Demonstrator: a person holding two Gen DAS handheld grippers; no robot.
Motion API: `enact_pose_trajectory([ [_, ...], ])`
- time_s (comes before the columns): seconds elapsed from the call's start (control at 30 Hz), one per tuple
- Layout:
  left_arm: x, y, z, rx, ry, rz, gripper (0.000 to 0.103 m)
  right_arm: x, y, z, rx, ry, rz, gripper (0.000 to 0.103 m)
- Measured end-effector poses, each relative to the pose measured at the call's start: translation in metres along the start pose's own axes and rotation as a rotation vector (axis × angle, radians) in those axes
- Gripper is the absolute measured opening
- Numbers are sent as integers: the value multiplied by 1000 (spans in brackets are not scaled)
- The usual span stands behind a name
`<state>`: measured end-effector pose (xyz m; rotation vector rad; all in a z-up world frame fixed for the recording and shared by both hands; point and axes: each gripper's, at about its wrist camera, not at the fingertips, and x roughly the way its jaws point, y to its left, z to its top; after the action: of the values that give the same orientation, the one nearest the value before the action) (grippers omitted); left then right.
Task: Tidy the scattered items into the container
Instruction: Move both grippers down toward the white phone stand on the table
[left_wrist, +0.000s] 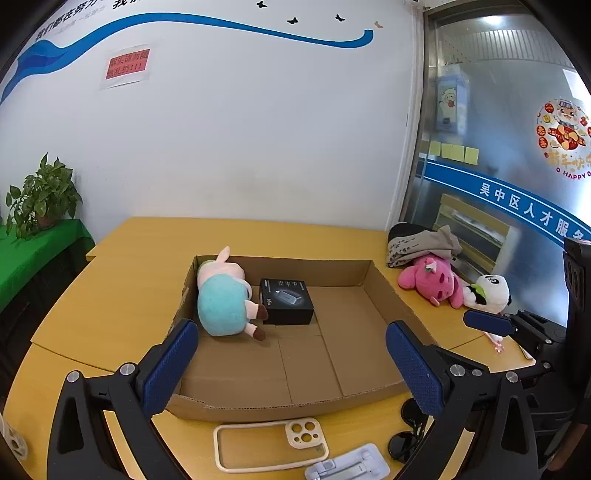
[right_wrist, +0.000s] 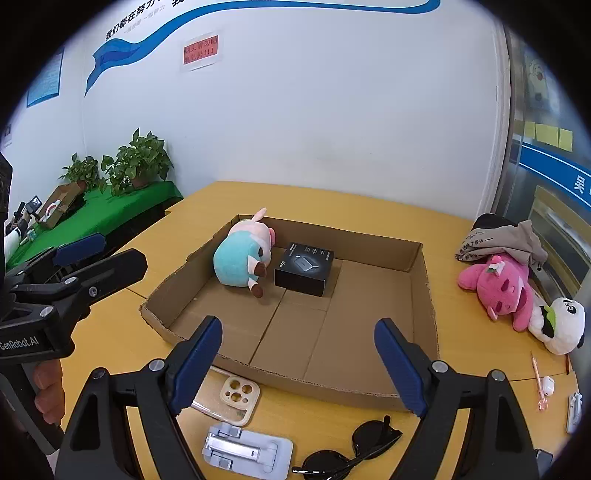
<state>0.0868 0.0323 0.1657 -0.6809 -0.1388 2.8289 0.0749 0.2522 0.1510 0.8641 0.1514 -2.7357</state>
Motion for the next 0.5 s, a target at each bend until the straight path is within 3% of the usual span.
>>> enact_pose_trajectory([
  [0.5, 4, -11, -11, 17, 29, 15, 103, 6, -7, -8, 16, 18, 9, 85],
])
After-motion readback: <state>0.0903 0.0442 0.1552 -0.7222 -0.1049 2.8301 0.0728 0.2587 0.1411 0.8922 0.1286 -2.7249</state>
